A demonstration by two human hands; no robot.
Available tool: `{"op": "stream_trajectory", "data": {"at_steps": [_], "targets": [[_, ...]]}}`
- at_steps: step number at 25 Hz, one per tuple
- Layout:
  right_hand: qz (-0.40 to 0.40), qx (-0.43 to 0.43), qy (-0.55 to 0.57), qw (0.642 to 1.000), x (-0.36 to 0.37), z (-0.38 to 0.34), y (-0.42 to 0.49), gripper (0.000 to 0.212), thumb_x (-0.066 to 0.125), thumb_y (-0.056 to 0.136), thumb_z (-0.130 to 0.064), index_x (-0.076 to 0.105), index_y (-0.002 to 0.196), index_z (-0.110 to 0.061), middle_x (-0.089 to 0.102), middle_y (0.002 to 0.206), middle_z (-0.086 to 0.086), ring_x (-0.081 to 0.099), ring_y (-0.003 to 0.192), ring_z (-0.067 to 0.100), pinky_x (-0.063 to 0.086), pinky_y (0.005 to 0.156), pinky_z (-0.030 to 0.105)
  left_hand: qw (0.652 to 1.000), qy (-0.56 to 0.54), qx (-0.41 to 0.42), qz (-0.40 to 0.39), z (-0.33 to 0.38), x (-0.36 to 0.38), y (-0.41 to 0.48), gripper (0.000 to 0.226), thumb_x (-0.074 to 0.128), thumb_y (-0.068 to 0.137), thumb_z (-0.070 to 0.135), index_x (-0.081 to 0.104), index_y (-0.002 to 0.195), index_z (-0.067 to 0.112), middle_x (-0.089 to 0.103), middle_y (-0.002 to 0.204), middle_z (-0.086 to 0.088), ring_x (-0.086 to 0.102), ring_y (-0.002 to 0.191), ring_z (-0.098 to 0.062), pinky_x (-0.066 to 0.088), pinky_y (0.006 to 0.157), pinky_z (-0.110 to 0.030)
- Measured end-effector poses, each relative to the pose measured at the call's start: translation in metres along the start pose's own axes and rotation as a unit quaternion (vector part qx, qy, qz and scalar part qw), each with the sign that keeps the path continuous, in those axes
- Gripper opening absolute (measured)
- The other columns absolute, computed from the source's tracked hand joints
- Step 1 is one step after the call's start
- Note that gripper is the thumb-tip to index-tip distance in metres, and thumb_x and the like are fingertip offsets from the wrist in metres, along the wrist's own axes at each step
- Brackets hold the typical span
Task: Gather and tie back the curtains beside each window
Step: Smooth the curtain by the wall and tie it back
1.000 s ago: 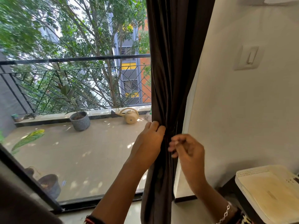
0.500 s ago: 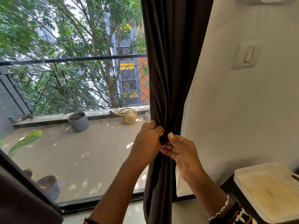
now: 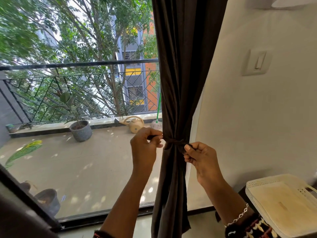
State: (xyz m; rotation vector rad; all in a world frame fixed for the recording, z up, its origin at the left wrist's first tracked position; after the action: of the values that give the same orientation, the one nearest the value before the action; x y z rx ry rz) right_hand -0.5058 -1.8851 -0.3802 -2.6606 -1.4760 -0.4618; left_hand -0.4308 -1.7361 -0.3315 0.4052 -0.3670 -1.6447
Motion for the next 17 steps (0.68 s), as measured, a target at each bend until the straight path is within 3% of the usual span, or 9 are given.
{"op": "stream_trajectory", "data": {"at_steps": [3,8,11,15,17], "targets": [[0.006,-0.004,-0.006,1.000,-0.009,0.000,0.003,0.017,0.057,0.085,0.001,0.061,0.070,-0.007,0.062,0.053,-0.002,0.057,0.048,0.007,0.050,0.051,0.017,0.999,-0.024,-0.027,0.020,-0.005,-0.001,0.004,0.021,0.061,0.077,-0.013,0.065,0.076,0.007,0.061,0.070,-0.003,0.061,0.060,-0.020,0.056,0.053,-0.023],[0.035,-0.066,-0.086,0.993,-0.016,-0.006,0.009,0.012,0.060,0.086,-0.007,0.064,0.077,-0.014,0.066,0.067,-0.004,0.063,0.063,0.006,0.052,0.061,0.016,0.996,0.061,0.030,-0.050,-0.003,0.006,0.011,0.011,0.065,0.082,0.002,0.063,0.088,0.011,0.062,0.090,-0.001,0.061,0.091,-0.017,0.057,0.062,-0.026],[0.072,-0.135,-0.120,0.981,-0.014,-0.022,0.012,0.009,0.058,0.088,-0.016,0.063,0.087,-0.023,0.066,0.084,-0.008,0.062,0.081,0.006,0.051,0.072,0.017,0.992,0.055,0.039,-0.109,0.007,0.018,0.025,0.034,0.066,0.083,0.015,0.056,0.115,0.013,0.057,0.111,0.004,0.053,0.103,-0.002,0.048,0.073,-0.008],[0.031,-0.176,-0.105,0.978,0.008,-0.056,0.026,0.023,0.052,0.090,-0.020,0.055,0.112,-0.025,0.061,0.115,-0.006,0.057,0.107,0.004,0.044,0.088,0.017,0.985,0.017,0.050,-0.162,0.035,0.042,0.053,0.063,0.067,0.080,0.031,0.037,0.134,0.020,0.049,0.124,0.010,0.049,0.116,-0.007,0.045,0.093,-0.025],[0.002,-0.201,-0.097,0.975,0.019,-0.076,0.037,0.037,0.050,0.088,-0.029,0.051,0.124,-0.022,0.057,0.124,-0.008,0.053,0.115,0.002,0.043,0.091,0.014,0.985,0.043,0.079,-0.149,0.050,0.048,0.073,0.077,0.071,0.071,0.048,0.036,0.135,0.023,0.048,0.124,0.015,0.048,0.115,-0.004,0.040,0.095,-0.023]]}}
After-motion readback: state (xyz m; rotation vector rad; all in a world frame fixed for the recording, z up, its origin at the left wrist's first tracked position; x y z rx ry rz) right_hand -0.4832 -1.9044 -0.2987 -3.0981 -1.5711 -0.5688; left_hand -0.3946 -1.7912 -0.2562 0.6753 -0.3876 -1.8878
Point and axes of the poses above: each hand's wrist, its own y-axis towards the middle knuckle, its own x-axis out of the palm, z = x × y, the point moved 5 cm from there along y, towards the middle knuckle
